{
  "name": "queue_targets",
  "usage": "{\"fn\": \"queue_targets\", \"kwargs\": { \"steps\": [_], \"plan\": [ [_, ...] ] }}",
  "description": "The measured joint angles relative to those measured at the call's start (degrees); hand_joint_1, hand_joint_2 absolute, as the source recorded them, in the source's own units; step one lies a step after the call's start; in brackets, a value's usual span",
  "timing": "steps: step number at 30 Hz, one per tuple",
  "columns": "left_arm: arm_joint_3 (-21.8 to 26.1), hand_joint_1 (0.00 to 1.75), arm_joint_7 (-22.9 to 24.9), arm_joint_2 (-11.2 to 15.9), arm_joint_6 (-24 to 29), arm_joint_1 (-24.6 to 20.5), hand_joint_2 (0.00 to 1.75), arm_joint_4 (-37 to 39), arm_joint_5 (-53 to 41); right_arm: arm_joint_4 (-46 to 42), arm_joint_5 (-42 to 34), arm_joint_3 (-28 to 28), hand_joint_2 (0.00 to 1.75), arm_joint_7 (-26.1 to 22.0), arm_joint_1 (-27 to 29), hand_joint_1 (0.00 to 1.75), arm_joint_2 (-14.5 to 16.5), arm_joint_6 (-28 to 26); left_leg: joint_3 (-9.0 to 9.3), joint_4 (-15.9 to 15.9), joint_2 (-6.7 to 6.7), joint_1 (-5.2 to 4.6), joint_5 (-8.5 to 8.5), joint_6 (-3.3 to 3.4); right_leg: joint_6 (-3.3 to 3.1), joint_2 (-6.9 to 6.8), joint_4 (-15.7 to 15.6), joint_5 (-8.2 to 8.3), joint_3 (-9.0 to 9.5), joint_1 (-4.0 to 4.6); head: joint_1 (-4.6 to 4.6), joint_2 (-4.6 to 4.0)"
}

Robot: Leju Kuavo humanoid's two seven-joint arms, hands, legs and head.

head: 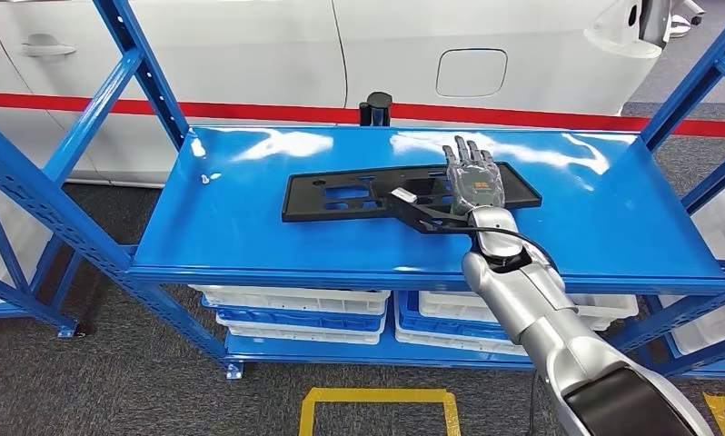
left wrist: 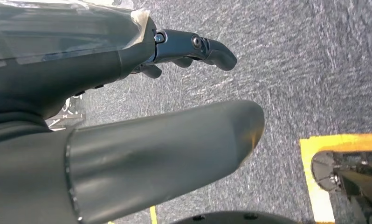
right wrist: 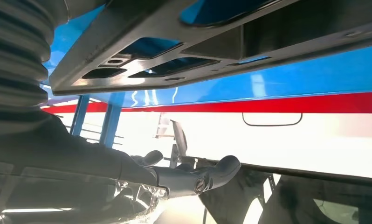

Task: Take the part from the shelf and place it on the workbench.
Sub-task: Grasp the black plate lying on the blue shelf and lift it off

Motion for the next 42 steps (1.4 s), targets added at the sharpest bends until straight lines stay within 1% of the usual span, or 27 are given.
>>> {"fn": "queue_targets", "kwargs": {
  "steps": [4, 8, 11, 15, 31, 34, 38, 40, 42],
  "plan": [
    [0.02, 0.00, 0.08, 0.19, -0.47, -0.06, 0.00, -0.02, 0.10, 3.51, -1.02, 0.09, 1.75, -1.64, -1.24, 1.75, 2.10, 1.64, 0.00, 0.00, 0.00, 0.00, 0.00, 0.00, 0.00, 0.00, 0.00, 0.00, -0.01, 0.00, 0.01, 0.00],
    [0.03, 0.00, 0.22, 0.29, -0.63, -0.10, 0.00, -0.04, 0.32, 6.41, -2.43, 0.19, 1.75, -2.75, -1.91, 1.75, 3.94, 3.62, 0.00, 0.00, 0.00, 0.00, 0.00, 0.00, 0.00, 0.00, 0.00, 0.00, -0.02, 0.00, 0.01, -0.01],
    [0.04, 0.00, 0.06, 0.28, 0.12, -0.12, 0.00, -0.04, 0.55, 7.72, -2.99, 0.19, 1.75, -3.20, -2.19, 1.75, 4.58, 4.00, 0.00, 0.00, -0.01, 0.00, 0.00, 0.00, 0.00, -0.01, 0.00, 0.00, -0.02, -0.01, 0.01, 0.00],
    [0.04, 0.00, -0.03, 0.18, 0.92, -0.16, 0.00, -0.06, 0.61, 8.59, -3.39, 0.20, 1.75, -3.54, -2.48, 1.75, 4.73, 3.58, 0.00, 0.00, -0.01, -0.01, 0.00, 0.00, 0.00, -0.01, 0.00, 0.00, -0.02, -0.01, 0.01, 0.00],
    [0.04, 0.00, -0.21, 0.15, 1.04, -0.51, 0.00, -0.07, 0.58, 9.32, -4.70, 0.08, 1.75, -4.21, -2.45, 1.75, 4.79, 1.18, 0.01, 0.00, -0.01, 0.00, 0.00, 0.00, 0.00, -0.01, 0.00, 0.00, -0.02, -0.01, 0.01, -0.01],
    [0.04, 0.00, -0.34, 0.16, 1.23, -0.58, 0.00, -0.07, 0.55, 9.21, -3.60, 0.02, 1.75, -3.94, -2.19, 1.75, 4.61, -1.17, 0.01, 0.01, -0.01, 0.00, 0.00, 0.00, 0.00, -0.01, 0.00, 0.00, -0.03, -0.01, 0.01, 0.00],
    [0.04, 0.00, -1.57, 0.15, 2.97, -0.60, 0.00, -0.07, 0.49, 7.35, 2.58, 0.08, 1.75, -2.35, -1.39, 1.75, 3.62, -9.51, -0.01, 0.01, -0.01, -0.01, 0.00, 0.00, 0.00, -0.01, 0.00, 0.00, -0.01, -0.01, 0.01, -0.01],
    [0.05, 0.00, -2.27, 0.16, 3.91, -0.63, 0.00, -0.07, 0.49, 6.05, 4.92, 0.08, 1.75, -1.67, -1.24, 1.75, 3.00, -11.89, -0.01, 0.01, -0.01, 0.00, 0.00, 0.00, 0.00, 0.00, 0.00, 0.00, -0.02, -0.01, 0.01, 0.00],
    [0.06, 0.00, -3.13, 0.14, 5.08, -0.65, 0.87, -0.07, 0.53, 4.85, 6.40, 0.05, 1.75, -1.20, -0.93, 1.75, 2.43, -12.79, -0.01, 0.01, 0.00, 0.00, 0.00, 0.00, 0.00, -0.01, 0.00, 0.00, -0.05, -0.01, 0.01, 0.00]
  ]
}}
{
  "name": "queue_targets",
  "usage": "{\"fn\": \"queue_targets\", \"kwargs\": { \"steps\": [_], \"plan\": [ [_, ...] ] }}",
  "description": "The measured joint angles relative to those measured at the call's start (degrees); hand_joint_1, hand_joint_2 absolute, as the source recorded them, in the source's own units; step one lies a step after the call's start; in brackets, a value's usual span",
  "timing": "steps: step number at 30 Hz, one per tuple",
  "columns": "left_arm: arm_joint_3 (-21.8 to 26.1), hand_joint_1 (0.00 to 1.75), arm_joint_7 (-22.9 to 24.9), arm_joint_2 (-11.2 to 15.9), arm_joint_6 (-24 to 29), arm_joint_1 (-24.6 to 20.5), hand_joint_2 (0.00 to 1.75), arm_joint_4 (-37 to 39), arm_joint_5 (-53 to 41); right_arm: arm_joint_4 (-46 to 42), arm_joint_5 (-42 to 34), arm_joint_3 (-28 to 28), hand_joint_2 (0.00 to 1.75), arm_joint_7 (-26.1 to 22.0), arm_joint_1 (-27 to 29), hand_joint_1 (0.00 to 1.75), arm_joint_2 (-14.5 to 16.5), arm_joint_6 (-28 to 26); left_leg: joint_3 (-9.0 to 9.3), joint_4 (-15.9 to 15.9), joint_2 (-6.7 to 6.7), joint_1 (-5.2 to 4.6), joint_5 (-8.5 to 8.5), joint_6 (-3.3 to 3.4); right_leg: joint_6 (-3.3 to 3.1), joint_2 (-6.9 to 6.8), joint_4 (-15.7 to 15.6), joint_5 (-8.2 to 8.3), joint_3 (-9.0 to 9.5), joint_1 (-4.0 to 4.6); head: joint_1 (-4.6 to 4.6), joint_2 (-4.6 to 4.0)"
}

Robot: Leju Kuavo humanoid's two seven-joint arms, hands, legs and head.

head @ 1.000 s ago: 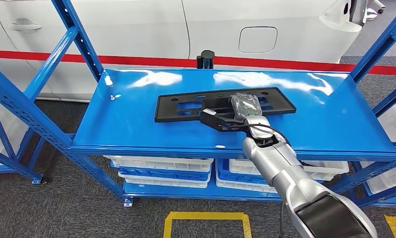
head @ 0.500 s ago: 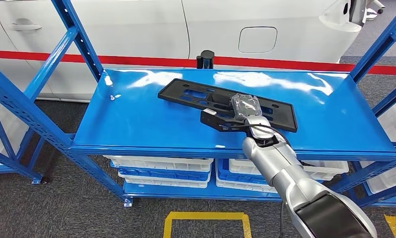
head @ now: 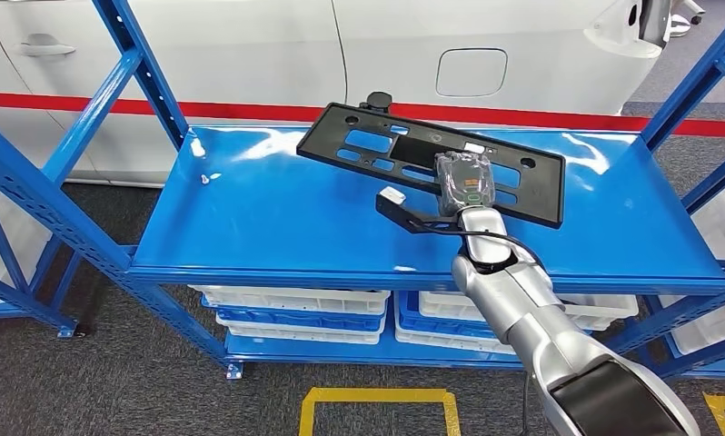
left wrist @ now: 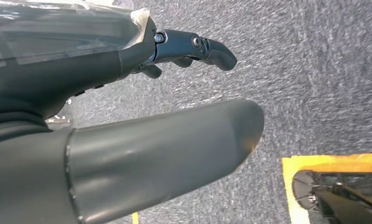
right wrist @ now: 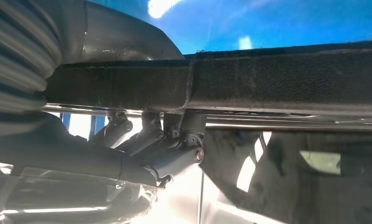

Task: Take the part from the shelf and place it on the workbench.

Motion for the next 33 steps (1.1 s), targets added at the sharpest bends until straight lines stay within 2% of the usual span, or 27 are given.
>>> {"fn": "queue_targets", "kwargs": {
  "steps": [2, 6, 9, 11, 14, 18, 21, 25, 29, 31, 33],
  "plan": [
    [0.13, 0.00, -1.60, -0.09, 2.54, -0.01, 1.75, 0.00, 0.29, -1.71, 2.12, -0.20, 1.75, 0.56, 0.65, 1.75, -0.68, -0.71, -0.01, 0.00, 0.00, 0.00, 0.00, 0.00, 0.00, -0.01, 0.00, 0.00, -0.01, 0.00, 0.00, 0.01],
    [0.88, 0.00, -5.01, -0.30, 9.08, -0.06, 1.75, 0.00, 0.36, -6.82, 6.69, -1.76, 1.75, 1.71, 2.52, 1.75, -2.37, -2.64, -0.01, 0.00, -0.01, 0.00, 0.00, 0.00, 0.00, -0.01, 0.00, 0.00, -0.01, 0.00, 0.00, -0.01],
    [1.04, 0.00, -5.44, -0.39, 12.78, -0.06, 1.75, 0.02, 0.27, -11.99, 8.34, -4.06, 1.75, 2.14, 3.91, 1.75, -3.62, -4.77, -0.06, 0.00, -0.01, -0.01, 0.00, 0.00, 0.01, -0.01, 0.00, 0.01, 0.16, 0.00, 0.00, -0.02],
    [1.66, 0.00, -4.82, -0.44, 13.14, 0.06, 1.75, 0.02, 1.61, -15.90, 8.59, -5.96, 1.75, 2.09, 4.68, 1.75, -4.37, -6.40, -0.09, 0.01, -0.01, -0.02, 0.03, 0.02, 0.02, 0.00, 0.00, 0.03, 0.27, -0.01, 0.00, -0.01],
    [3.25, 0.00, -4.73, -0.55, 10.65, 0.55, 1.75, 0.02, 3.95, -22.88, 5.91, -9.24, 1.75, 1.15, 6.93, 1.75, -5.92, -10.24, -0.08, 0.04, -0.07, -0.01, 0.04, 0.04, 0.02, -0.08, -0.01, 0.01, -0.01, -0.04, -0.01, 0.00],
    [3.91, 0.00, -5.07, -0.66, 6.80, 0.93, 1.75, 0.02, 3.49, -34.73, -11.25, -14.79, 1.75, -5.17, 12.85, 1.75, -8.67, -14.39, -0.16, 0.02, -0.32, -0.02, 0.00, 0.03, 0.02, -0.33, -0.02, -0.04, -0.06, -0.06, 0.02, 0.00],
    [3.99, 0.00, -5.79, -0.51, 4.09, 0.95, 1.75, 0.02, 3.42, -41.74, -21.53, -18.05, 1.75, -9.29, 17.53, 1.75, -10.15, -14.51, -0.23, 0.00, -0.21, -0.06, -0.02, 0.01, 0.02, -0.16, -0.02, 0.03, 0.11, -0.05, 0.01, -0.01],
    [4.32, 0.00, -9.34, -0.50, 3.20, 0.90, 1.75, 0.01, 3.91, -50.77, -36.02, -21.27, 1.75, -16.41, 25.20, 1.75, -11.65, -14.59, -0.13, 0.02, -0.10, -0.02, -0.04, 0.02, -0.03, -0.08, -0.04, 0.02, -0.20, -0.08, -0.01, 0.00],
    [5.15, 0.00, -12.22, -0.76, 1.59, 0.92, 1.75, 0.00, 4.99, -63.03, -55.76, -26.49, 1.75, -28.53, 38.69, 1.75, -12.22, -13.66, -0.23, 0.01, -0.50, 0.01, -0.08, 0.01, -0.01, -0.47, -0.05, -0.10, -0.11, -0.07, 0.02, 0.00],
    [5.56, 0.00, -13.01, -0.84, 1.34, 0.91, 1.75, 0.00, 5.16, -68.85, -61.84, -29.30, 1.75, -34.50, 46.23, 1.75, -11.73, -12.17, -0.30, 0.00, -0.62, -0.02, -0.16, -0.04, -0.04, -0.52, -0.05, -0.12, 0.08, -0.06, 0.01, 0.00],
    [5.78, 0.00, -13.26, -0.83, 1.21, 0.86, 1.75, 0.00, 4.84, -73.42, -65.01, -31.17, 1.75, -38.14, 52.49, 1.75, -10.81, -10.09, -0.28, -0.01, -0.48, -0.03, -0.24, -0.11, -0.08, -0.36, -0.05, -0.14, 0.03, -0.06, -0.01, 0.00]
  ]
}}
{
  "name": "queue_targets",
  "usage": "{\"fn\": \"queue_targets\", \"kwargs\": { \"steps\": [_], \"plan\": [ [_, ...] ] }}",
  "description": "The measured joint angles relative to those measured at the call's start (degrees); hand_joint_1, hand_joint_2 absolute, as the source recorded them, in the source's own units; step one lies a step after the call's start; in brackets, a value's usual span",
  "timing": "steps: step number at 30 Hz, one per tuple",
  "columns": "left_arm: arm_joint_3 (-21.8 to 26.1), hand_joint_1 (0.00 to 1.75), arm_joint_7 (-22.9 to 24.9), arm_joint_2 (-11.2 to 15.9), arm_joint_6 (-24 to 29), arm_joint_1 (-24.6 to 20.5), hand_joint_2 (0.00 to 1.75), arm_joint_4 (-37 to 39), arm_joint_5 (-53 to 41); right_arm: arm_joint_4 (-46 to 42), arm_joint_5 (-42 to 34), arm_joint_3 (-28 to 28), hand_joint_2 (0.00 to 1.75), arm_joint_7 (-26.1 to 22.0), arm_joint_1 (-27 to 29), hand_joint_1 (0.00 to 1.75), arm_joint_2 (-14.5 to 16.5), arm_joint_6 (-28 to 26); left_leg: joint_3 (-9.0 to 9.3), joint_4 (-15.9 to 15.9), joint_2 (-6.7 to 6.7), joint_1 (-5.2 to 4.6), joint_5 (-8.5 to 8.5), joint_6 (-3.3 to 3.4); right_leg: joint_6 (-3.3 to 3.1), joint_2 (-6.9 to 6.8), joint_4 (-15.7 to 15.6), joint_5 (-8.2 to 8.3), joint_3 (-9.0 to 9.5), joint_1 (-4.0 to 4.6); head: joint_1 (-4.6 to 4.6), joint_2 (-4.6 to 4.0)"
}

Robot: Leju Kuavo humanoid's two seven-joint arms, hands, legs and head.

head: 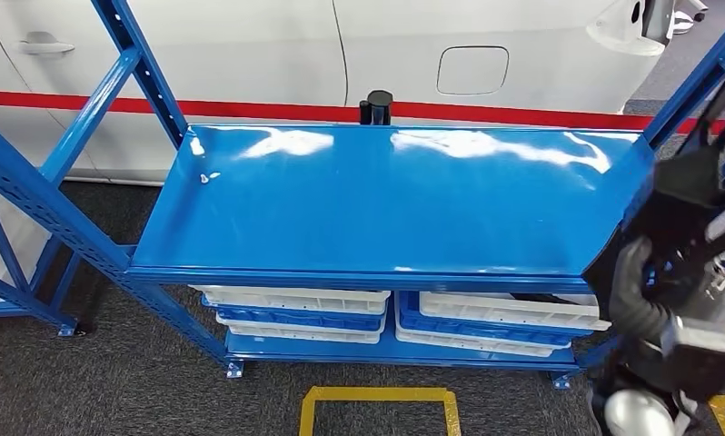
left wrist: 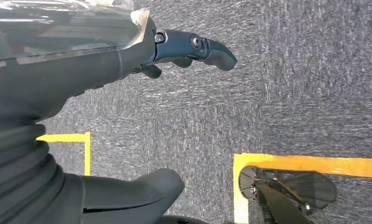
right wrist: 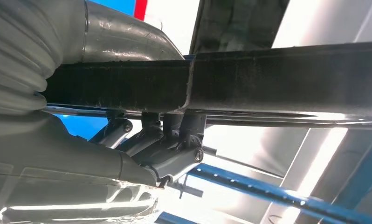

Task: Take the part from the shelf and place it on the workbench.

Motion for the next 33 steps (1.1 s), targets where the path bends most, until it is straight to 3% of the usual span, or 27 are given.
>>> {"fn": "queue_targets", "kwargs": {
  "steps": [5, 12, 20, 22, 24, 26, 27, 30, 31, 33],
  "plan": [
    [0.04, 0.00, 0.91, 0.02, 0.01, -0.18, 1.75, 0.00, -1.12, -8.10, -2.36, -1.43, 1.75, -3.70, 11.07, 1.75, 2.88, 3.40, 0.16, -0.02, 0.25, 0.03, -0.21, -0.12, -0.13, 0.22, -0.01, -0.11, -0.18, 0.01, -0.02, 0.00],
    [0.04, 0.00, 4.01, 0.33, 1.23, -0.15, 1.75, 0.00, -1.23, -11.24, -1.55, -3.20, 1.75, -1.26, 16.37, 1.75, 5.84, 8.30, 0.19, 0.10, 0.27, -0.18, -0.33, 0.13, -0.01, 0.28, -0.03, -0.11, -0.05, -0.31, -0.01, 0.00],
    [0.04, 0.00, 4.42, 0.66, 1.39, 0.07, 1.75, 0.01, -1.18, -12.88, -1.53, -6.70, 1.75, -1.93, 17.01, 1.75, 8.58, 10.42, 0.78, -0.01, 0.35, -0.34, -0.76, 1.69, 1.08, 0.27, -0.05, -0.73, 0.75, -0.63, 0.01, 0.00],
    [0.04, 0.00, 4.44, 0.68, 1.46, 0.08, 1.75, 0.00, -1.19, -13.20, -1.52, -7.14, 1.75, -1.97, 17.04, 1.75, 8.77, 10.57, 1.32, -0.88, 0.59, -0.01, -0.23, 2.23, 0.72, 0.30, 3.31, -3.30, -0.22, -0.54, 0.10, 0.00],
    [0.04, 0.00, 4.46, 0.63, 1.51, 0.08, 1.75, 0.01, -1.19, -13.32, -1.52, -7.56, 1.75, -2.00, 17.14, 1.75, 8.89, 10.68, 1.22, -0.97, 0.82, 0.00, 0.10, 2.42, 0.03, 0.32, 10.43, -7.67, -2.97, -0.53, 0.24, 0.01],
    [0.04, 0.00, 4.51, 0.54, 1.49, 0.09, 1.75, 0.01, -1.15, -13.33, -1.51, -7.94, 1.75, -2.12, 17.30, 1.75, 9.05, 10.94, 0.67, -0.91, 0.91, 0.03, 0.54, 2.22, 0.37, 0.32, 15.04, -9.99, -4.21, -0.62, 0.33, 0.00],
    [0.04, 0.00, 4.57, 0.49, 1.39, 0.10, 1.75, 0.01, -1.12, -13.35, -1.49, -8.22, 1.75, -2.28, 17.35, 1.75, 9.16, 11.18, 0.28, -0.86, 0.91, 0.14, 0.82, 2.00, 0.98, 0.31, 14.12, -9.73, -3.20, -0.74, 0.34, 0.00],
    [0.02, 0.00, 4.96, 0.45, 0.45, 0.17, 1.75, 0.01, -1.12, -13.49, -1.24, -9.47, 1.75, -2.75, 17.29, 1.75, 9.56, 12.04, -0.84, -0.36, 0.77, 0.50, 1.77, 0.87, 2.96, 0.13, 2.92, -5.98, 3.82, -1.14, 0.41, 0.00],
    [0.01, 0.00, 5.10, 0.50, 0.03, 0.25, 1.75, 0.01, -1.15, -13.60, -1.18, -9.96, 1.75, -2.79, 17.30, 1.75, 9.81, 12.34, -0.94, -0.10, 0.69, 0.50, 1.98, 0.46, 3.04, 0.11, 0.70, -4.87, 4.97, -1.07, 0.42, 0.00],
    [-0.01, 0.00, 5.36, 0.60, -0.59, 0.40, 1.75, 0.02, -1.21, -13.79, -1.27, -10.95, 1.75, -2.69, 17.31, 1.75, 10.44, 12.98, -0.81, -0.06, 0.59, 0.46, 2.38, -0.27, 2.02, 0.21, 0.56, -3.66, 4.72, -0.70, 0.40, -0.01]
  ]
}}
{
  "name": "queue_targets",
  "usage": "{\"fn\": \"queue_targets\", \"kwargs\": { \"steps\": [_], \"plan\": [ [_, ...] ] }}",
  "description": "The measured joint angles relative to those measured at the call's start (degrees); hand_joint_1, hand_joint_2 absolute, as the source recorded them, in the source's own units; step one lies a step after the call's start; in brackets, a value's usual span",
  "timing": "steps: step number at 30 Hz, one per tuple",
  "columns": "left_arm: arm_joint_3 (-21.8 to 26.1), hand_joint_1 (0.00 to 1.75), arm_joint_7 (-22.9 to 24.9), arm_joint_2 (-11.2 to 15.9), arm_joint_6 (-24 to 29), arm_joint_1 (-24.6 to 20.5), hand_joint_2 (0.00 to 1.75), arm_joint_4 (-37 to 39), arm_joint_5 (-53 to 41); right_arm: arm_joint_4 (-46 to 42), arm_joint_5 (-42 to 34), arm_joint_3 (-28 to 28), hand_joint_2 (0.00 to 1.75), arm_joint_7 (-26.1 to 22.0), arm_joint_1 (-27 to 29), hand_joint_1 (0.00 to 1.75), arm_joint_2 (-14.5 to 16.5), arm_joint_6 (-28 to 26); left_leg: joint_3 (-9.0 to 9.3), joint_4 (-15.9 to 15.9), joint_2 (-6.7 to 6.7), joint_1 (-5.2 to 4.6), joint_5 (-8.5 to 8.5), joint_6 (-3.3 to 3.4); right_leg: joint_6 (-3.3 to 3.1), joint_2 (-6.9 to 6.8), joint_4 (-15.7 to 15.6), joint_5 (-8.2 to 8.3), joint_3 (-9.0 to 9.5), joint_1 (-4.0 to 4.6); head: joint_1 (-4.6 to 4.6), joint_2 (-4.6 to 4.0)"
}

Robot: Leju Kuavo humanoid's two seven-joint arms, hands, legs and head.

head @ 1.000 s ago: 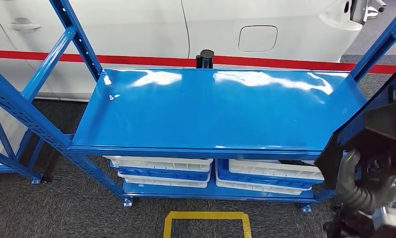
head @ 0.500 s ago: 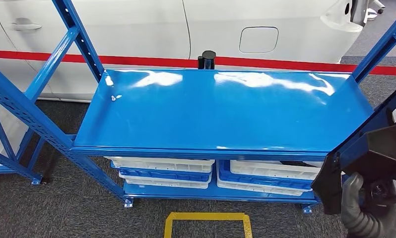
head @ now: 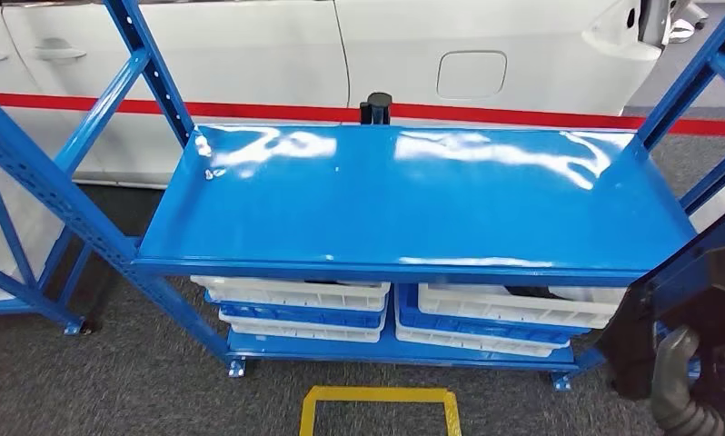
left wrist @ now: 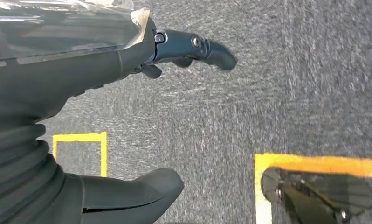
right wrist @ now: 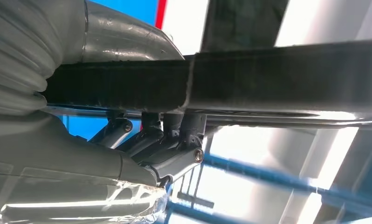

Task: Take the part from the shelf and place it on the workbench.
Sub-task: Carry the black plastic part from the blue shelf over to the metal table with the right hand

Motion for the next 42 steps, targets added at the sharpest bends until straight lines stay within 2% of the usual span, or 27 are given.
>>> {"fn": "queue_targets", "kwargs": {
  "steps": [2, 3, 4, 6, 7, 8, 10, 13, 14, 15, 17, 18, 20, 22, 23, 24, 26, 27, 28, 30, 32, 33, 35, 37, 38, 40, 42],
  "plan": [
    [-0.03, 0.00, 0.32, 0.02, -0.37, 0.24, 1.75, 0.03, -0.05, -0.18, -0.09, -0.85, 1.75, 0.06, 0.00, 1.75, 0.69, 0.49, -0.40, -0.13, 0.02, 0.28, -0.02, -0.63, -1.73, 0.04, 0.08, 0.58, -0.96, -0.10, -0.20, 0.01],
    [-0.07, 0.00, 0.48, 0.04, -0.49, 0.40, 1.75, 0.04, -0.12, -0.33, -0.08, -1.21, 1.75, 0.08, 0.07, 1.75, 1.04, 0.61, -0.94, 0.66, 0.03, 0.46, -1.62, -0.86, -2.50, -0.02, 0.07, 1.16, -1.55, -0.16, -0.24, 0.01],
    [-0.11, 0.00, 0.60, 0.04, -0.56, 0.55, 1.75, 0.06, -0.17, -0.55, -0.07, -1.56, 1.75, 0.08, 0.14, 1.75, 1.37, 0.68, -1.75, 2.83, 0.02, 0.60, -4.41, -1.07, -3.11, -0.07, 0.04, 1.91, -2.31, -0.20, -0.33, 0.01],
    [-0.19, 0.00, 0.73, -0.01, -0.60, 0.61, 1.75, 0.07, -0.25, -0.91, -0.16, -2.28, 1.75, 0.09, 0.28, 1.75, 2.05, 0.73, -3.57, 10.51, -0.02, 0.63, -11.75, -1.36, -3.80, -0.11, 0.11, 3.29, -3.85, 0.06, -0.53, 0.01],
    [-0.21, 0.00, 0.74, -0.03, -0.59, 0.59, 1.75, 0.07, -0.24, -0.99, -0.21, -2.62, 1.75, 0.09, 0.34, 1.75, 2.32, 0.74, -4.15, 14.53, -0.05, 0.60, -14.19, -1.42, -3.89, -0.10, 0.17, 3.92, -4.59, 0.27, -0.65, 0.01],
    [-0.22, 0.00, 0.74, -0.03, -0.58, 0.57, 1.75, 0.07, -0.24, -1.01, -0.28, -2.87, 1.75, 0.09, 0.40, 1.75, 2.53, 0.75, -4.03, 17.26, -0.04, 0.59, -15.25, -1.36, -3.92, -0.09, 0.23, 4.53, -5.29, 0.48, -0.69, 0.01],
    [-0.24, 0.00, 0.74, -0.06, -0.58, 0.53, 1.75, 0.07, -0.25, -1.02, -0.34, -3.31, 1.75, 0.09, 0.49, 1.75, 2.85, 0.75, -0.53, 16.62, -0.05, 0.49, -14.27, -0.80, -3.83, -0.03, 0.32, 5.60, -6.60, 0.90, -0.71, 0.01],
    [-0.26, 0.00, 0.73, 0.03, -0.58, 0.24, 1.75, 0.06, -0.27, -1.22, -0.40, -3.74, 1.75, 0.08, 0.57, 1.75, 3.20, 0.75, 10.23, 4.32, -0.05, -0.22, -13.05, 0.81, -3.38, -0.03, 0.36, 6.87, -7.68, 1.26, -0.69, 0.01],
    [-0.27, 0.00, 0.72, 0.09, -0.58, 0.08, 1.75, 0.04, -0.28, -1.35, -0.41, -3.82, 1.75, 0.08, 0.56, 1.75, 3.27, 0.75, 12.42, 1.34, -0.04, -0.56, -13.27, 1.15, -3.07, -0.13, 0.32, 7.27, -7.77, 1.27, -0.63, 0.01],
    [-0.28, 0.00, 0.71, 0.14, -0.58, -0.02, 1.75, 0.04, -0.31, -1.46, -0.41, -3.88, 1.75, 0.07, 0.55, 1.75, 3.33, 0.75, 13.28, -0.10, 0.00, -0.89, -13.49, 1.30, -2.69, -0.24, 0.26, 7.66, -7.83, 1.24, -0.70, 0.01],
    [-0.36, 0.00, 0.71, 0.08, -0.58, 0.02, 1.75, 0.04, -0.32, -1.58, -0.43, -3.96, 1.75, 0.07, 0.59, 1.75, 3.44, 0.76, 12.77, -0.77, 0.10, -1.16, -12.46, 1.73, -1.96, -0.38, 0.19, 8.32, -8.02, 1.07, -0.80, 0.00],
    [-0.43, 0.00, 0.72, 0.04, -0.58, 0.06, 1.75, 0.04, -0.31, -1.62, -0.43, -4.04, 1.75, 0.07, 0.64, 1.75, 3.49, 0.77, 12.29, -1.05, 0.28, -1.13, -11.79, 2.08, -1.86, -0.30, 0.71, 7.71, -8.46, 1.00, -0.87, 0.01],
    [-0.55, 0.00, 0.75, -0.01, -0.58, 0.11, 1.75, 0.04, -0.30, -1.70, -0.44, -4.28, 1.75, 0.07, 0.70, 1.75, 3.53, 0.78, 10.89, -1.43, 0.72, -0.95, -10.21, 2.76, -2.32, -0.13, 4.59, 3.69, -10.17, 0.92, -0.75, 0.00],
    [-0.58, 0.00, 0.77, -0.05, -0.58, 0.11, 1.75, 0.04, -0.30, -1.73, -0.44, -4.47, 1.75, 0.07, 0.71, 1.75, 3.54, 0.78, 8.96, -1.39, 0.94, -1.00, -8.74, 2.98, -2.57, -0.04, 12.05, -1.48, -12.12, 0.88, -0.70, 0.00],
    [-0.60, 0.00, 0.77, -0.12, -0.58, 0.11, 1.75, 0.04, -0.31, -1.73, -0.44, -4.54, 1.75, 0.07, 0.71, 1.75, 3.55, 0.78, 7.98, -1.34, 1.04, -0.99, -7.96, 2.89, -2.17, -0.04, 15.29, -2.68, -12.42, 0.82, -0.72, 0.00],
    [-0.60, 0.00, 0.77, -0.19, -0.58, 0.11, 1.75, 0.04, -0.31, -1.73, -0.44, -4.60, 1.75, 0.07, 0.72, 1.75, 3.56, 0.78, 7.05, -1.27, 1.12, -0.94, -7.20, 2.74, -1.43, -0.03, 17.00, -2.60, -11.95, 0.71, -0.72, 0.00],
    [-0.61, 0.00, 0.77, -0.27, -0.58, 0.11, 1.75, 0.04, -0.31, -1.73, -0.44, -4.68, 1.75, 0.07, 0.71, 1.75, 3.56, 0.78, 5.23, -0.81, 1.24, -0.68, -5.85, 2.21, 0.41, -0.03, 13.90, 0.00, -7.88, 0.29, -0.75, 0.01],
    [-0.61, 0.00, 0.77, -0.23, -0.58, 0.11, 1.75, 0.04, -0.31, -1.74, -0.44, -4.69, 1.75, 0.07, 0.68, 1.75, 3.56, 0.78, 4.31, -0.34, 1.24, -0.64, -5.32, 1.82, 1.05, 0.01, 9.55, 0.71, -4.49, 0.01, -0.70, 0.01],
    [-0.61, 0.00, 0.77, -0.21, -0.58, 0.09, 1.75, 0.04, -0.31, -1.77, -0.44, -4.69, 1.75, 0.07, 0.66, 1.75, 3.55, 0.78, 3.46, 0.23, 1.19, -0.65, -4.85, 1.42, 1.12, 0.15, 4.91, 0.60, -1.23, -0.04, -0.71, 0.01],
    [-0.61, 0.00, 0.75, -0.15, -0.58, 0.08, 1.75, 0.03, -0.31, -1.82, -0.44, -4.70, 1.75, 0.08, 0.68, 1.75, 3.58, 0.78, 2.48, 0.96, 1.09, -0.89, -3.92, 0.80, 0.38, 0.31, -0.71, -0.79, 2.07, 0.10, -0.75, 0.01],
    [-0.61, 0.00, 0.74, -0.15, -0.58, 0.21, 1.75, 0.05, -0.31, -1.84, -0.44, -4.71, 1.75, 0.09, 0.74, 1.75, 3.63, 0.78, 2.12, 0.99, 1.02, -0.80, -3.07, 0.39, -0.85, 0.22, -0.98, -0.70, 1.34, 0.12, -0.82, 0.00],
    [-0.61, 0.00, 0.75, -0.11, -0.58, 0.30, 1.75, 0.07, -0.31, -1.84, -0.44, -4.72, 1.75, 0.09, 0.75, 1.75, 3.65, 0.78, 1.80, 1.31, 0.95, -0.62, -3.71, 0.15, -1.58, 0.14, -0.87, -0.22, 0.78, 0.02, -0.83, 0.00],
    [-0.62, 0.00, 0.76, -0.13, -0.58, 0.44, 1.75, 0.09, -0.31, -1.85, -0.44, -4.72, 1.75, 0.10, 0.74, 1.75, 3.68, 0.78, 0.60, 4.77, 0.66, -0.31, -8.38, -0.43, -3.04, -0.04, -0.85, 1.11, -0.69, -0.14, -0.84, 0.00],
    [-0.63, 0.00, 0.77, -0.17, -0.58, 0.45, 1.75, 0.09, -0.31, -1.86, -0.44, -4.72, 1.75, 0.10, 0.74, 1.75, 3.74, 0.78, -1.07, 12.29, 0.44, -0.21, -14.63, -0.84, -3.67, -0.12, -0.78, 2.61, -2.41, 0.12, -0.88, 0.00],
    [-0.63, 0.00, 0.77, -0.19, -0.58, 0.45, 1.75, 0.09, -0.31, -1.86, -0.44, -4.72, 1.75, 0.10, 0.75, 1.75, 3.78, 0.78, -1.50, 15.79, 0.39, -0.17, -16.12, -0.91, -3.71, -0.12, -0.73, 3.37, -3.26, 0.26, -0.88, 0.00],
    [-0.65, 0.00, 0.77, -0.19, -0.58, 0.42, 1.75, 0.08, -0.31, -1.86, -0.44, -4.72, 1.75, 0.10, 0.76, 1.75, 3.86, 0.78, 0.12, 17.88, 0.29, -0.12, -15.13, -0.73, -3.54, -0.09, -0.64, 4.77, -4.83, 0.45, -0.93, 0.00],
    [-0.65, 0.00, 0.77, -0.17, -0.58, 0.39, 1.75, 0.07, -0.31, -1.87, -0.43, -4.72, 1.75, 0.10, 0.77, 1.75, 3.91, 0.78, 5.84, 11.73, 0.15, -0.16, -12.50, -0.09, -3.21, -0.02, -0.61, 5.90, -6.05, 0.54, -0.97, 0.00]
  ]
}}
